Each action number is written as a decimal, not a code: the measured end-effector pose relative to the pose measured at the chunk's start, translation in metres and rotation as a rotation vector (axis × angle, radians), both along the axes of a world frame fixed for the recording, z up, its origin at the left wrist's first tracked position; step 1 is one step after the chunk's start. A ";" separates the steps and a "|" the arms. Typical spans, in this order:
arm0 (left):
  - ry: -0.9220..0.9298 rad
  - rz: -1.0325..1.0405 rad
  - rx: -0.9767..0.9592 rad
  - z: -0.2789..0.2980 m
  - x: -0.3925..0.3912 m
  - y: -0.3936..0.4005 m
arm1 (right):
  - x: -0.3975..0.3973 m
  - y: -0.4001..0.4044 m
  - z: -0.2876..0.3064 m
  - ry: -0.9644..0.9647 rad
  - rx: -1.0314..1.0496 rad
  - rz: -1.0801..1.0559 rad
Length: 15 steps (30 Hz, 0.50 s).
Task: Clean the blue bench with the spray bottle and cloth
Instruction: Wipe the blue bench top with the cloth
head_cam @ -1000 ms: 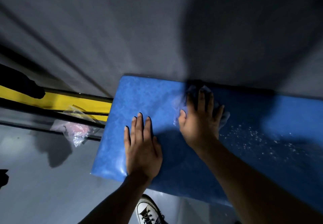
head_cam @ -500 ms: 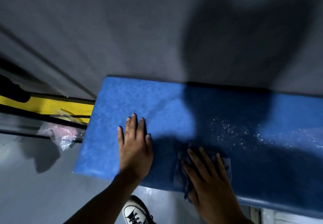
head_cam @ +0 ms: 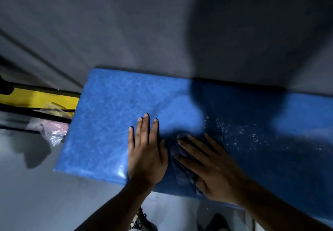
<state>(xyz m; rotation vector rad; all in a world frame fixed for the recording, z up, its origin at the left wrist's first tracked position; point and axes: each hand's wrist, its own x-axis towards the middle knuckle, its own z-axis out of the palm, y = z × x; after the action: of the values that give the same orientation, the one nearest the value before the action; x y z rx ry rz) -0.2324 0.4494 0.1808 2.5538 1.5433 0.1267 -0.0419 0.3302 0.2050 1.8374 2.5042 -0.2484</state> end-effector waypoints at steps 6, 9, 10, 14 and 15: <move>0.020 0.009 0.038 -0.005 0.004 0.000 | 0.037 0.074 -0.005 0.053 0.185 -0.243; 0.009 0.016 0.052 -0.008 0.004 0.000 | 0.054 0.106 -0.012 -0.007 0.226 -0.346; 0.003 0.020 0.057 -0.008 0.004 0.000 | 0.059 0.115 -0.012 0.005 0.240 -0.389; 0.008 0.013 0.062 -0.008 0.004 0.000 | 0.061 0.130 -0.008 -0.013 0.214 -0.548; 0.006 0.014 0.063 -0.009 0.004 0.001 | 0.058 0.129 -0.009 -0.004 0.214 -0.588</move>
<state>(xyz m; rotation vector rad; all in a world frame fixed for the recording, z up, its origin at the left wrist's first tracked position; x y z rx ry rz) -0.2280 0.4500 0.1718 2.5937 1.5845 0.1718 0.0163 0.4595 0.1963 2.6176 1.9836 0.0198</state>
